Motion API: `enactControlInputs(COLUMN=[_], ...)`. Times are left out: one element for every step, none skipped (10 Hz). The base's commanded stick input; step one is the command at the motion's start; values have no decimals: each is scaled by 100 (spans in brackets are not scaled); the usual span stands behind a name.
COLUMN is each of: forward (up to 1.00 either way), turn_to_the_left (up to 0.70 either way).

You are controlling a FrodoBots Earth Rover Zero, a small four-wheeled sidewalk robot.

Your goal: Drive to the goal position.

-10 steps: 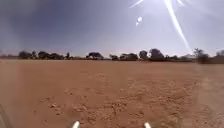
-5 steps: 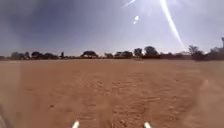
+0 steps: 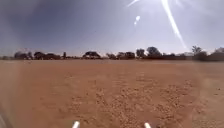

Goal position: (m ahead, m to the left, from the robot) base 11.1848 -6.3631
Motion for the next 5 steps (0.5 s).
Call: enactControlInputs(forward=[100, 100, 100, 100, 100], turn_to_the_left=[0, 0, 0, 0, 0])
